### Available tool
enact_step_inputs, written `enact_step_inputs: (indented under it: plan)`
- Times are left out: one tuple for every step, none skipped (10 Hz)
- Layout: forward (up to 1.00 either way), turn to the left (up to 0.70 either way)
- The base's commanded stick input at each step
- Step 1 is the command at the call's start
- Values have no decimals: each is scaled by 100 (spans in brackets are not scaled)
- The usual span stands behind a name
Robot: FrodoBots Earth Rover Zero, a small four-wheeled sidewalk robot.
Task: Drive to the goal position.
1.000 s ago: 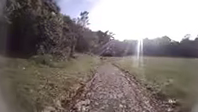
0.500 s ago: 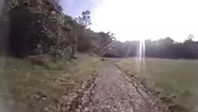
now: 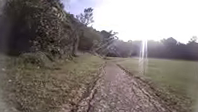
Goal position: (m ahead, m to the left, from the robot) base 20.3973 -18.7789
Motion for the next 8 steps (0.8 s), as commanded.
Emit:
enact_step_inputs:
  plan:
    - [85,-34]
    - [85,-34]
    - [85,-34]
    - [85,-30]
    - [85,-8]
    - [85,0]
    - [85,0]
    - [85,0]
